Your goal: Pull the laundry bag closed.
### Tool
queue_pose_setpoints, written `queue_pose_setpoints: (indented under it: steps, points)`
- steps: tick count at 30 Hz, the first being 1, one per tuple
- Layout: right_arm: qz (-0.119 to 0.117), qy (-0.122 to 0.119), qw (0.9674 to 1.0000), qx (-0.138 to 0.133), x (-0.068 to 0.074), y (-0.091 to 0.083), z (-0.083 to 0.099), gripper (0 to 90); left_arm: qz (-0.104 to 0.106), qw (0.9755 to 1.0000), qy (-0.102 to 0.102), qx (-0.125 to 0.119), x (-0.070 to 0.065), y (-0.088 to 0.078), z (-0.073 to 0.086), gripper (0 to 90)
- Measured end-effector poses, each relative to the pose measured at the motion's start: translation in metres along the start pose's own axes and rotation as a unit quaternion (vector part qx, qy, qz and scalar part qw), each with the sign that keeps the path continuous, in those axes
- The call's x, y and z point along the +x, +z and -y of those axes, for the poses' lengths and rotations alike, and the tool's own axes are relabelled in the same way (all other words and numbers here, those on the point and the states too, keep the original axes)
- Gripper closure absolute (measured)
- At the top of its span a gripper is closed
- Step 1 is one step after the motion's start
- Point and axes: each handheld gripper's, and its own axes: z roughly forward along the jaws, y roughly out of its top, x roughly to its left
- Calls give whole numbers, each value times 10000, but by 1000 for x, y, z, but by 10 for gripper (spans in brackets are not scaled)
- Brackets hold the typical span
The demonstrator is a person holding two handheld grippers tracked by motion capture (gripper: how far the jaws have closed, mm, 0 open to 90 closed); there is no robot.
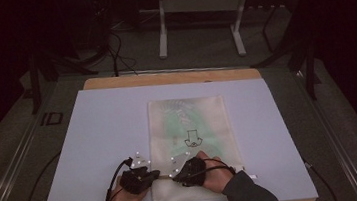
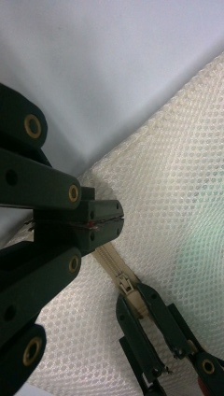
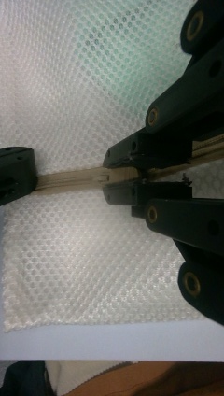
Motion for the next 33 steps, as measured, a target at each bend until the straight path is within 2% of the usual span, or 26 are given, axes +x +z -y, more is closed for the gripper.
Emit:
queue_pose_setpoints:
  steps: [22,33]
  points:
    - [48,-87,9999,135,2,-4,1,823,15,10000,-13,19,0,0,0,894]
    - [133,-84,9997,183,3,-11,9,823,-3,10000,2,23,0,0,0,894]
